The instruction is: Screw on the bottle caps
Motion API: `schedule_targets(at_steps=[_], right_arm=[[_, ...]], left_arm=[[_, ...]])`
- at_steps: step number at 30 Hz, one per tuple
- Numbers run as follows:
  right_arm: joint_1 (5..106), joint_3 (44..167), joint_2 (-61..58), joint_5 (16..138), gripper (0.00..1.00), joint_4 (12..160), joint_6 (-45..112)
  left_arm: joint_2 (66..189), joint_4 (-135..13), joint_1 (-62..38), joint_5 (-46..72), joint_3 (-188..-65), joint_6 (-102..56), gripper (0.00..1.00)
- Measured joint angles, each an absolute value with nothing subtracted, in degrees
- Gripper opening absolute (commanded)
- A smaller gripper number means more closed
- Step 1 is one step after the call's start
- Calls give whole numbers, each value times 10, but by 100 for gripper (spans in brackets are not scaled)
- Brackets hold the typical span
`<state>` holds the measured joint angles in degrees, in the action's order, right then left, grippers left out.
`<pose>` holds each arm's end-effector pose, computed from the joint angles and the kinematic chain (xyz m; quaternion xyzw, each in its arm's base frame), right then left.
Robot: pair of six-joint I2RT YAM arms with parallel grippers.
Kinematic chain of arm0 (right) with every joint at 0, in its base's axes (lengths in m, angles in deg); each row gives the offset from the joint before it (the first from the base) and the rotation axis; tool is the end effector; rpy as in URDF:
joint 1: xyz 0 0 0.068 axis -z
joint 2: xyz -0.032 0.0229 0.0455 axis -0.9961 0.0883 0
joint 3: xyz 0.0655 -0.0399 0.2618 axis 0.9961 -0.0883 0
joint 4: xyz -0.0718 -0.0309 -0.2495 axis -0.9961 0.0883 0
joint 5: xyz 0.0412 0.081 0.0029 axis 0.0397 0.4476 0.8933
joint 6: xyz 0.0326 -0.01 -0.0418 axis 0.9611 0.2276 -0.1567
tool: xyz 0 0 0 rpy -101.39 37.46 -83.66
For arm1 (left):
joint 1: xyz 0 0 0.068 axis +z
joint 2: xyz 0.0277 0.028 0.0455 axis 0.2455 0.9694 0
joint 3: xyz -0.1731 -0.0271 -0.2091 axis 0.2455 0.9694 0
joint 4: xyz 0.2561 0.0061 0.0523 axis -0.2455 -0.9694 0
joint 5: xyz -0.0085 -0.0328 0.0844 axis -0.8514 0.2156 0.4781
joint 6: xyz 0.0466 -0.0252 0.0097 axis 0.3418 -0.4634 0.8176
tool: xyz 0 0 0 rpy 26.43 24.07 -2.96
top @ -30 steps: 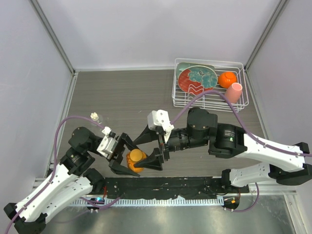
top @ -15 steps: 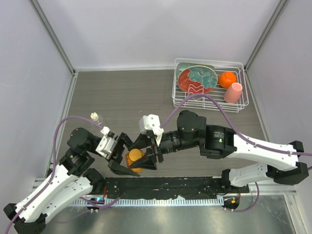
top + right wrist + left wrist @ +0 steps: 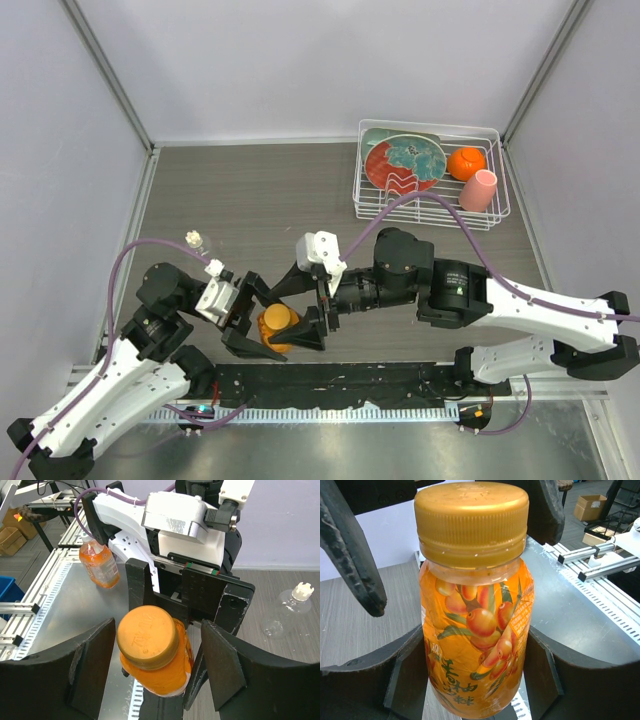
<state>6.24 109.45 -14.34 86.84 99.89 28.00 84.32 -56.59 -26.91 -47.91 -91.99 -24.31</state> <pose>0.0402 0.2552 0.4613 -0.5286 0.4939 0.5213 0.4527 0.0671 -0.1026 0.3567 0.5545 0.3928 -0.6098 0.4079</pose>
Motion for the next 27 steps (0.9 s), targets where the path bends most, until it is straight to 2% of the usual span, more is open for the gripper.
schedule_targets(at_steps=[12, 19, 25, 27], right_arm=[[62, 1113, -143, 866, 66, 1003, 274], [62, 1132, -138, 869, 56, 1012, 266], [62, 1133, -129, 869, 55, 1029, 265], [62, 1133, -128, 868, 49, 1037, 265]], left_arm=[[841, -566, -269, -471, -920, -244, 4], [841, -566, -269, -461, -920, -247, 4], [839, -565, -269, -452, -920, -256, 2], [840, -565, -269, -449, -920, -257, 2]])
